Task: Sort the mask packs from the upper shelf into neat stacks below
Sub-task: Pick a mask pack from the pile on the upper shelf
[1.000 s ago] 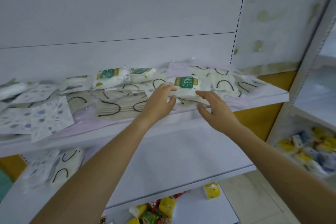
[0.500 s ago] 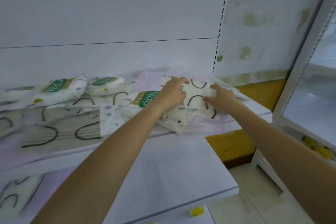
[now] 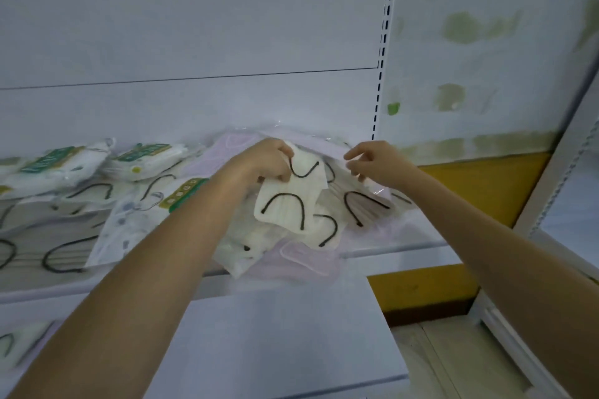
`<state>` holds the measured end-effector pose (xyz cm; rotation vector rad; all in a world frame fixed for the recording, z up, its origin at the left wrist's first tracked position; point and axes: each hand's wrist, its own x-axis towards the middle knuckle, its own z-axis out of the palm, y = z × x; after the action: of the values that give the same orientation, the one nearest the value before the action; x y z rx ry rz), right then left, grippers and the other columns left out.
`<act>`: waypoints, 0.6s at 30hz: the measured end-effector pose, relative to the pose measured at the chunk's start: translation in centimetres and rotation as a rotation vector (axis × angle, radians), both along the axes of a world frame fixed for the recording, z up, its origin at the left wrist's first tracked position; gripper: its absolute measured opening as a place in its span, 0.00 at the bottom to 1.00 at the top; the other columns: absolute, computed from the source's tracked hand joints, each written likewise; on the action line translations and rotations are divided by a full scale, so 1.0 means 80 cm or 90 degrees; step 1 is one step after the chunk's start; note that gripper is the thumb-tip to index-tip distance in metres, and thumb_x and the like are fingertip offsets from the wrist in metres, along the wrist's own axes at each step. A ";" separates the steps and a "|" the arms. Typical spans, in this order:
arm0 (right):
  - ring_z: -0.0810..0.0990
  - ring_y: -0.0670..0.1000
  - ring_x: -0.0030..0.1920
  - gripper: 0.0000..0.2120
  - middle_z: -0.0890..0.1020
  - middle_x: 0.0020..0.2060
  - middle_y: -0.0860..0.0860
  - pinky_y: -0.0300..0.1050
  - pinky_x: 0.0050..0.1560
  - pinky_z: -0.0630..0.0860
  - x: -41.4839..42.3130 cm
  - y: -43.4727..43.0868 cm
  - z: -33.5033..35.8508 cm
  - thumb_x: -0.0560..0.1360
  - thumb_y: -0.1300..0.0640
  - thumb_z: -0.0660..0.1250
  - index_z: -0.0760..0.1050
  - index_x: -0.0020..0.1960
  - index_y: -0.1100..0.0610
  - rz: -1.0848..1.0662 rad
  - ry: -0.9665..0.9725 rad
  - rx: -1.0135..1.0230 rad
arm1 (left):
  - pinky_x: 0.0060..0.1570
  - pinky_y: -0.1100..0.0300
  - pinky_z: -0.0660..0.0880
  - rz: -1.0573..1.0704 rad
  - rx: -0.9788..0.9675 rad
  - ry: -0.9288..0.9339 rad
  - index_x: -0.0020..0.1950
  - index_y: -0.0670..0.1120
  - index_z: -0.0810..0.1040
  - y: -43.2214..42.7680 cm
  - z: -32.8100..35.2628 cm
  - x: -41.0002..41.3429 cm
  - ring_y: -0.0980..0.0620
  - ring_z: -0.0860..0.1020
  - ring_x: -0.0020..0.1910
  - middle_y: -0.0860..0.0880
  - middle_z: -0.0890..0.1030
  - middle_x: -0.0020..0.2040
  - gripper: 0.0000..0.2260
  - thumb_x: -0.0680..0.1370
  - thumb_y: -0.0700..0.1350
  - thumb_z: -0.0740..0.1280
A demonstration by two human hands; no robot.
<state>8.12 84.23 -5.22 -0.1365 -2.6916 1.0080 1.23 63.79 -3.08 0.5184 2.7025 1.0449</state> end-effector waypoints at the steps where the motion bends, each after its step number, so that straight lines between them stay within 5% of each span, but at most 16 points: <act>1: 0.76 0.48 0.37 0.08 0.79 0.38 0.49 0.39 0.42 0.74 -0.005 0.009 0.002 0.76 0.57 0.65 0.77 0.54 0.56 -0.052 0.048 0.010 | 0.42 0.59 0.74 0.018 0.021 -0.007 0.59 0.48 0.74 -0.007 0.010 0.003 0.47 0.74 0.48 0.48 0.74 0.48 0.18 0.73 0.33 0.66; 6: 0.74 0.56 0.61 0.18 0.76 0.60 0.55 0.46 0.60 0.68 -0.024 0.041 -0.012 0.76 0.54 0.63 0.70 0.66 0.56 -0.133 -0.030 0.093 | 0.37 0.68 0.69 0.086 0.147 0.087 0.61 0.46 0.76 -0.041 0.042 0.019 0.54 0.73 0.40 0.50 0.75 0.45 0.18 0.74 0.31 0.63; 12: 0.73 0.53 0.62 0.18 0.75 0.63 0.51 0.43 0.59 0.67 -0.014 -0.002 -0.028 0.74 0.51 0.68 0.75 0.62 0.52 0.111 0.044 0.072 | 0.36 0.62 0.72 0.176 0.271 0.097 0.55 0.50 0.76 -0.059 0.039 0.025 0.53 0.74 0.39 0.45 0.76 0.53 0.19 0.74 0.30 0.58; 18: 0.59 0.50 0.73 0.30 0.63 0.73 0.48 0.53 0.73 0.51 -0.026 -0.058 -0.037 0.73 0.40 0.65 0.64 0.72 0.47 0.225 -0.037 0.291 | 0.40 0.60 0.72 0.237 0.156 0.054 0.68 0.42 0.70 -0.079 0.006 0.023 0.44 0.74 0.53 0.39 0.73 0.63 0.22 0.76 0.29 0.55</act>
<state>6.04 79.60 -8.14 0.4155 -2.9806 0.4424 3.04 57.48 -2.63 0.0931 2.8283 1.4913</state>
